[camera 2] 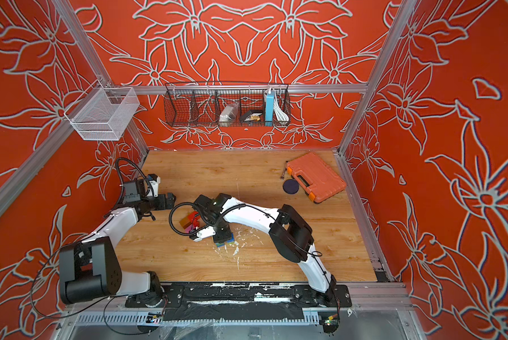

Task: Assemble the letter h with lego
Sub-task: Assemble the lego brick with the lego brick.

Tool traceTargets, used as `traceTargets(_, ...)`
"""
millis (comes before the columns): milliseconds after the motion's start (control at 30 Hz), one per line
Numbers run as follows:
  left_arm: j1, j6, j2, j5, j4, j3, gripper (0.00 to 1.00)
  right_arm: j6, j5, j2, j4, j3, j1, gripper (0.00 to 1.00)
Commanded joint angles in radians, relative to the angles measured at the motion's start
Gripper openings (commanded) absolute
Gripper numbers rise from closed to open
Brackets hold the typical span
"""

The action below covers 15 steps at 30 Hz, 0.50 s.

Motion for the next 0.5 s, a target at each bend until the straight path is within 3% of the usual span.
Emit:
traceTargets(0, 0.005, -0.004, -0.004, 0.003, -0.012, 0.01, 1.0, 0.018, -0.01, -0.025, 0.002, -0.017, -0.001, 0.48)
traceTargets(200, 0.005, -0.002, 0.007, 0.005, -0.02, 0.019, 1.0, 0.016, -0.052, -0.053, 0.001, -0.04, -0.014, 0.52)
traceTargets(467, 0.006, 0.001, 0.005, 0.008, -0.026, 0.02, 1.0, 0.012, -0.095, -0.078, -0.006, -0.073, -0.05, 0.5)
